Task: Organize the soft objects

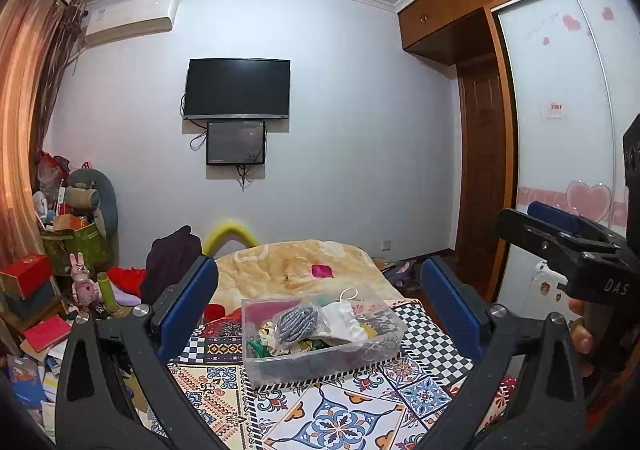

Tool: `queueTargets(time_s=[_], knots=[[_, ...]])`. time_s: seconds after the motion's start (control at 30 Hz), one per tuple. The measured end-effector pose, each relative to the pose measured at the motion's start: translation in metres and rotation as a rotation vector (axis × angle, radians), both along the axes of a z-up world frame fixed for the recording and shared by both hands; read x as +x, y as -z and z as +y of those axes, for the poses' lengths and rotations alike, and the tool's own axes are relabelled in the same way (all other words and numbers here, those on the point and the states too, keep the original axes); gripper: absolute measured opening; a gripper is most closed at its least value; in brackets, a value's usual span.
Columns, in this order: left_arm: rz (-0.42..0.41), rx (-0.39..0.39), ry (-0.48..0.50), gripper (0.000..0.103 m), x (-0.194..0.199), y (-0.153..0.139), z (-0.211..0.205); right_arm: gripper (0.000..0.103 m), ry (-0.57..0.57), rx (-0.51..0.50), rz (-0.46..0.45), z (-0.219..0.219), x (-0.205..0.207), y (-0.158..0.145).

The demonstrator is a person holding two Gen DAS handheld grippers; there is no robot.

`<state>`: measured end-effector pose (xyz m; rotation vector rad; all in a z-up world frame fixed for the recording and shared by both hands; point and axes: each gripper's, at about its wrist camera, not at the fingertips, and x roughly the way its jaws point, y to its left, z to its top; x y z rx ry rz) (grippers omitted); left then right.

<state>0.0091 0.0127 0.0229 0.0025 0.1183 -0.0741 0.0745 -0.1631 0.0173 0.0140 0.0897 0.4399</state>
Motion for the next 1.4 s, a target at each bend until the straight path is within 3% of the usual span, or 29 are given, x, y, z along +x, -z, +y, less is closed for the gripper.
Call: queueTargets(time_s=[1.4], knots=[[0.023,-0.025,-0.005,0.103,0.004,0.006,0.0053,0.103,-0.013,-0.003,0.024,-0.0085,-0.0095,0.0075]])
